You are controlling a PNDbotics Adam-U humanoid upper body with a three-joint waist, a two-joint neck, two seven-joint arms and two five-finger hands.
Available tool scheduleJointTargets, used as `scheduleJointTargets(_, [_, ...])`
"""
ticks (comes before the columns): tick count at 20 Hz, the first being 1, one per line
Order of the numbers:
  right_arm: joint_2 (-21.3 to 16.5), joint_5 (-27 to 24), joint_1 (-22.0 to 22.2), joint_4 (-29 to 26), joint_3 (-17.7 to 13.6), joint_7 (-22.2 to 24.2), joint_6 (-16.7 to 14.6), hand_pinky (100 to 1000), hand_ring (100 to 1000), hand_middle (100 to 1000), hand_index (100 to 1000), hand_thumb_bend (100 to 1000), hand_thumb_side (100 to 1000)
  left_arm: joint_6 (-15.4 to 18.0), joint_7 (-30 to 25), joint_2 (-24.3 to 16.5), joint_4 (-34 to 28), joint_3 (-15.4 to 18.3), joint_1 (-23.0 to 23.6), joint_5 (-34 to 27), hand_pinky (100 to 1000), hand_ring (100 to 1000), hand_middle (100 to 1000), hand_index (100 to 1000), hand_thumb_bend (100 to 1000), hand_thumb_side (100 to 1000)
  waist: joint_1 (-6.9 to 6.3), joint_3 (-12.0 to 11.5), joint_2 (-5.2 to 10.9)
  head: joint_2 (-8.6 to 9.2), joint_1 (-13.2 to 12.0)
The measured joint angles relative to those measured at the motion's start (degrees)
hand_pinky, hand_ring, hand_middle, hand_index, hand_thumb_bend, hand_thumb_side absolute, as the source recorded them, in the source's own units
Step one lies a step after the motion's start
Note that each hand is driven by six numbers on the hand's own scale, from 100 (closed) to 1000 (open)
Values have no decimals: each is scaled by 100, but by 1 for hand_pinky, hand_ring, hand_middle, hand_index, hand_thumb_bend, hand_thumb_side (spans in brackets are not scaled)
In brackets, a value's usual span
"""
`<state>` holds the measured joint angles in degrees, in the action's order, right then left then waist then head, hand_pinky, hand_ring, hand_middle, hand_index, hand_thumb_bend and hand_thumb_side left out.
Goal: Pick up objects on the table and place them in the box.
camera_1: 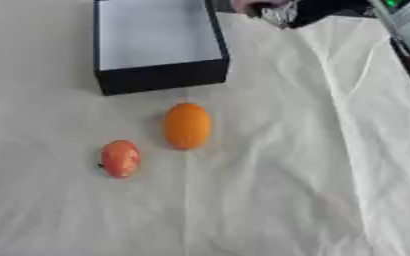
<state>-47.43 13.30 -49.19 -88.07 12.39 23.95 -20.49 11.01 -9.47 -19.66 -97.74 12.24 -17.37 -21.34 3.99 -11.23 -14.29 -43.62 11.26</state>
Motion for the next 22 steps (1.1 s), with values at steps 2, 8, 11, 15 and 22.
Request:
scheduleJointTargets(2, [150, 59, -243, 380, 7, -24, -71, 802, 557, 454, 562, 100, 118, 7, -1, 0, -116, -19, -69, -66, 873, 824, 786, 805, 100, 623, 3, -71, 0, 5, 110])
scheduleJointTargets(8, [520, 253, -841, 1548, 31, -39, -366, 811, 549, 448, 556, 100, 100, 114, 42, -105, -542, -93, -152, -275, 870, 823, 786, 805, 100, 612, 75, -443, -80, 52, 415])
scheduleJointTargets(11, [716, 378, -1049, 2061, 16, -29, -536, 812, 548, 446, 553, 100, 100, 160, 68, -150, -744, -139, -251, -384, 868, 823, 787, 806, 100, 611, 137, -654, -101, 70, 603])
scheduleJointTargets(15, [900, 663, -1236, 2590, -49, -156, -712, 808, 551, 447, 554, 100, 110, 204, 109, -154, -1008, -194, -397, -485, 867, 822, 786, 806, 100, 609, 308, -1119, -198, 145, 920])
scheduleJointTargets(22, [1059, 1596, -1262, 3000, -14, -334, -1234, 794, 610, 503, 607, 120, 281, 289, 219, -254, -1314, -209, -400, -541, 866, 819, 784, 802, 100, 609, 465, -1377, -199, 171, 1251])
